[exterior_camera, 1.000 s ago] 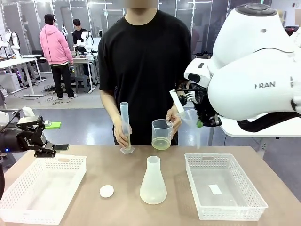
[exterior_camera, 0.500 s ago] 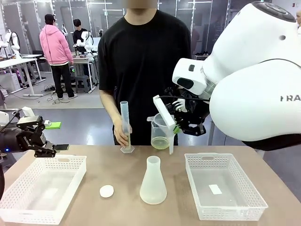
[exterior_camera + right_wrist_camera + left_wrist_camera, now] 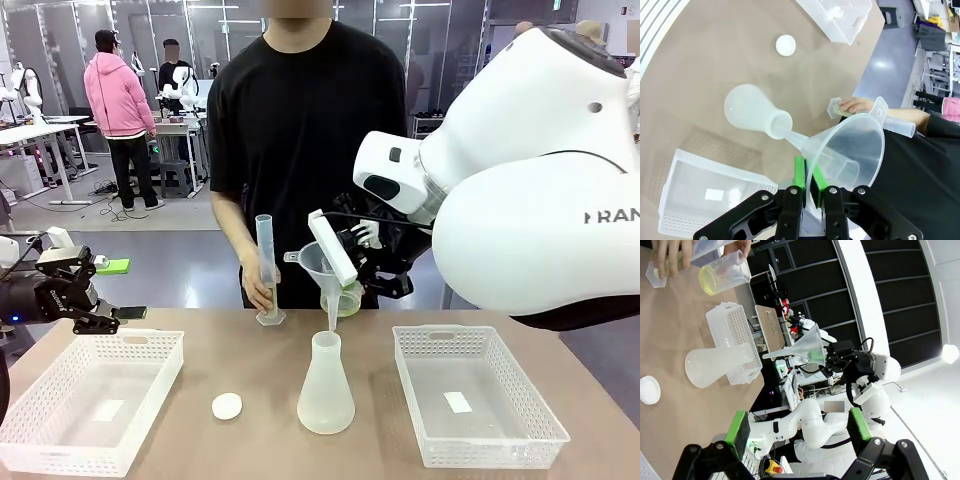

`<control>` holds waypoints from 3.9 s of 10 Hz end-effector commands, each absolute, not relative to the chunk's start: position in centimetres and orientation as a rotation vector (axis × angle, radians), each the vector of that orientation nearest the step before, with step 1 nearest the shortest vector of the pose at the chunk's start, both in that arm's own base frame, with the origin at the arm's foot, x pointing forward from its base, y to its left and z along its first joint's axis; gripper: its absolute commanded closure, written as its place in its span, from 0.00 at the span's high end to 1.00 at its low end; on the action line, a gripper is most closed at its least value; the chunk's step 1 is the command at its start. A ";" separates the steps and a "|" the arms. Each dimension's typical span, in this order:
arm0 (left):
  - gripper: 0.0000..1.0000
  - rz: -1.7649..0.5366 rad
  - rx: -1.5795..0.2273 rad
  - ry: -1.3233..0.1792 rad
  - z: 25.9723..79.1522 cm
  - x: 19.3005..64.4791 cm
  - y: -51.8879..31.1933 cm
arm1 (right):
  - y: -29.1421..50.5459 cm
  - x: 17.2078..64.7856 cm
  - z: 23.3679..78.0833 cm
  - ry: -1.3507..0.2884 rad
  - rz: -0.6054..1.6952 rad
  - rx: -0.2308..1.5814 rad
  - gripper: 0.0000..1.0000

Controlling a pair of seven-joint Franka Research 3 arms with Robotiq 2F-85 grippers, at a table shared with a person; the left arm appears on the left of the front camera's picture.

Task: Prepare the solutions needed for the experiment.
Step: Pick up the Plastic Funnel and insert it into the Big flask.

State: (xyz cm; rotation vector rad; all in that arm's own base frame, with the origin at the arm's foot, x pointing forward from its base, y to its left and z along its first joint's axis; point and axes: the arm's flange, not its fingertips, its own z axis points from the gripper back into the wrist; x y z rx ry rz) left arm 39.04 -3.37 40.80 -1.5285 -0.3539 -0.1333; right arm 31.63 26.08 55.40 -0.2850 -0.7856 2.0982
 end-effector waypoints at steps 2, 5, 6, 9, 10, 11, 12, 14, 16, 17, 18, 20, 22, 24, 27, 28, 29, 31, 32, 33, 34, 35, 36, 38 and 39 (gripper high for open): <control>1.00 -0.140 -1.538 -0.345 41.0 38.9 -3.3 | 26.6 32.2 54.7 -0.836 2.126 -0.241 0.06; 1.00 -0.140 -1.538 -0.345 41.0 38.9 -3.3 | 27.1 32.5 54.4 -0.845 2.118 -0.267 0.06; 1.00 -0.140 -1.538 -0.345 41.0 38.9 -3.3 | 27.1 32.6 54.3 -0.847 2.118 -0.276 0.06; 1.00 -0.140 -1.538 -0.345 41.0 38.9 -3.3 | 27.1 33.3 53.7 -0.818 2.105 -0.293 0.06; 1.00 -0.140 -1.538 -0.345 41.0 38.9 -3.3 | 26.9 33.5 53.6 -0.804 2.100 -0.294 0.06; 1.00 -0.140 -1.538 -0.345 41.0 38.9 -3.3 | 26.7 33.7 53.4 -0.795 2.093 -0.309 0.06; 1.00 -0.140 -1.538 -0.345 41.0 38.9 -3.3 | 26.6 34.0 53.0 -0.785 2.088 -0.306 0.06; 1.00 -0.140 -1.538 -0.345 41.0 38.9 -3.3 | 26.5 34.7 52.3 -0.769 2.078 -0.297 0.06; 1.00 -0.140 -1.538 -0.345 41.0 38.9 -3.3 | 26.4 35.3 51.4 -0.742 2.077 -0.275 0.06; 1.00 -0.140 -1.538 -0.345 41.0 38.9 -3.3 | 26.3 35.5 50.9 -0.728 2.076 -0.261 0.06; 1.00 -0.140 -1.538 -0.345 41.0 38.9 -3.3 | 26.2 35.6 50.5 -0.732 2.076 -0.249 0.06; 1.00 -0.140 -1.538 -0.345 41.0 38.9 -3.3 | 26.0 35.7 49.8 -0.750 2.076 -0.229 0.06; 1.00 -0.140 -1.538 -0.345 41.0 38.9 -3.3 | 26.0 35.6 48.8 -0.755 2.082 -0.198 0.06; 1.00 -0.140 -1.538 -0.345 41.0 38.9 -3.3 | 26.1 35.4 48.1 -0.764 2.090 -0.186 0.06; 1.00 -0.140 -1.538 -0.345 41.0 38.9 -3.3 | 26.1 35.5 47.3 -0.805 2.110 -0.193 0.06; 1.00 -0.140 -1.538 -0.345 41.0 38.9 -3.3 | 26.1 35.6 46.9 -0.817 2.120 -0.196 0.06; 1.00 -0.140 -1.538 -0.345 41.0 38.9 -3.3 | 26.2 35.8 46.6 -0.818 2.118 -0.195 0.06; 1.00 -0.140 -1.538 -0.345 41.0 38.9 -3.3 | 26.3 35.9 46.2 -0.809 2.124 -0.201 0.06; 1.00 -0.140 -1.538 -0.345 41.0 38.9 -3.3 | 26.3 35.9 46.1 -0.801 2.126 -0.205 0.06; 1.00 -0.140 -1.538 -0.345 41.0 38.9 -3.3 | 26.2 36.0 46.0 -0.796 2.125 -0.205 0.06; 1.00 -0.140 -1.538 -0.345 41.0 38.9 -3.3 | 26.2 36.1 45.9 -0.792 2.125 -0.206 0.06; 1.00 -0.140 -1.538 -0.345 41.0 38.9 -3.3 | 26.2 36.1 45.8 -0.786 2.127 -0.204 0.09; 1.00 -0.140 -1.538 -0.345 41.0 38.9 -3.3 | 26.2 36.1 45.7 -0.781 2.131 -0.197 0.19; 1.00 -0.140 -1.538 -0.345 41.0 38.9 -3.3 | 26.1 36.1 45.6 -0.784 2.139 -0.202 0.38; 1.00 -0.140 -1.538 -0.345 41.0 38.9 -3.3 | 26.2 36.0 45.5 -0.775 2.140 -0.214 0.23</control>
